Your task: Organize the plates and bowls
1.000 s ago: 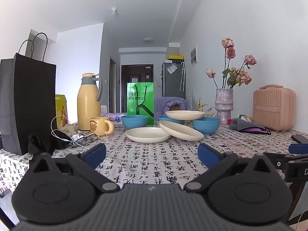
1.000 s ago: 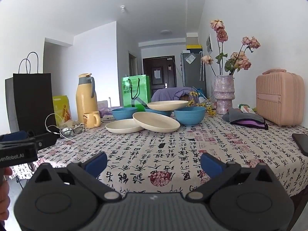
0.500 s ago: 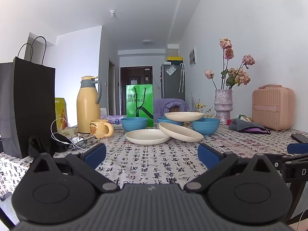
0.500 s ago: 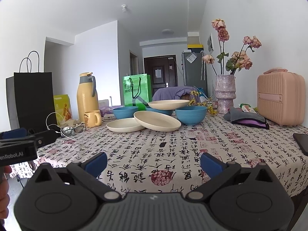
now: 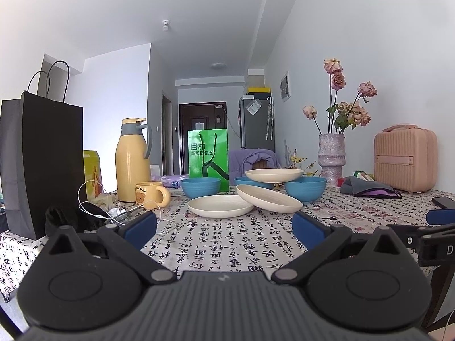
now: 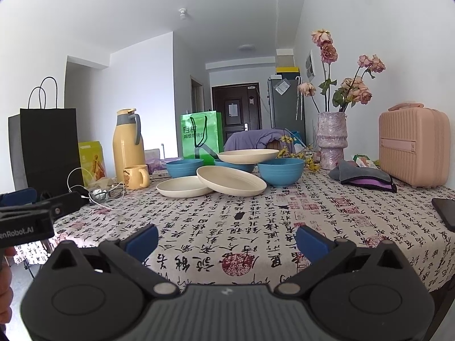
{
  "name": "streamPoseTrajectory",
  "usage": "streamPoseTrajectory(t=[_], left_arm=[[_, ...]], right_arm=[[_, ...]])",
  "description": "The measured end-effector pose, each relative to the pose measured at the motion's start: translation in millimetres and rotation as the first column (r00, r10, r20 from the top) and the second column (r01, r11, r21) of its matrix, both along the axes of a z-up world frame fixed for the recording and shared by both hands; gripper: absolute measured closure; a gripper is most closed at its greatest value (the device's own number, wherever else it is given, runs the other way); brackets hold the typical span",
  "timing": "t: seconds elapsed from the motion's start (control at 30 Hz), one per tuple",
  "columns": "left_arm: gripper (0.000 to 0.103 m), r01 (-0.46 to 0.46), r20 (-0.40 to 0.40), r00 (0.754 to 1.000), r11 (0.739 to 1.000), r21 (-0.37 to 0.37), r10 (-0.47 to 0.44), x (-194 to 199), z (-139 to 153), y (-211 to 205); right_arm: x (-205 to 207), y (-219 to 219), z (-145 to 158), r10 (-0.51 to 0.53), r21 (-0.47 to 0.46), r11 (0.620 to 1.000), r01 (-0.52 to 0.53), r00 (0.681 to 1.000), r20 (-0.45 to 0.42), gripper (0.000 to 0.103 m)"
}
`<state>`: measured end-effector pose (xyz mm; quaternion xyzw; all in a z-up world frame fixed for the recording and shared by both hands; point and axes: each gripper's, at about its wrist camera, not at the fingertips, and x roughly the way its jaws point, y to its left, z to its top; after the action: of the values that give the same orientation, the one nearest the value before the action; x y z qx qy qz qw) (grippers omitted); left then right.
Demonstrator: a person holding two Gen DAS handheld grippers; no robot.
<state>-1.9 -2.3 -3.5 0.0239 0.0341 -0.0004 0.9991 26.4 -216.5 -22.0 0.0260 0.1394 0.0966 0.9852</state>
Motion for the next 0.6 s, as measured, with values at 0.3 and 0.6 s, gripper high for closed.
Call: streamPoseTrajectory(t=[0.3,0.6], left_arm=[[0.000,-0.001,0.002,1.000,1.000,0.000,0.001,-0.2,-0.4,1.7],[0.000,0.008,0.003,1.000,1.000,-0.006,-0.008,0.8,-0.1,2.7]], right_arm=[[1.3,-1.6,1.2,-0.012,0.002,1.000,0.012,1.000,0.003,0.000],[1.6,-3.2,0.4,-0.022,0.007,1.000,0.022,1.000,0.005,0.000]])
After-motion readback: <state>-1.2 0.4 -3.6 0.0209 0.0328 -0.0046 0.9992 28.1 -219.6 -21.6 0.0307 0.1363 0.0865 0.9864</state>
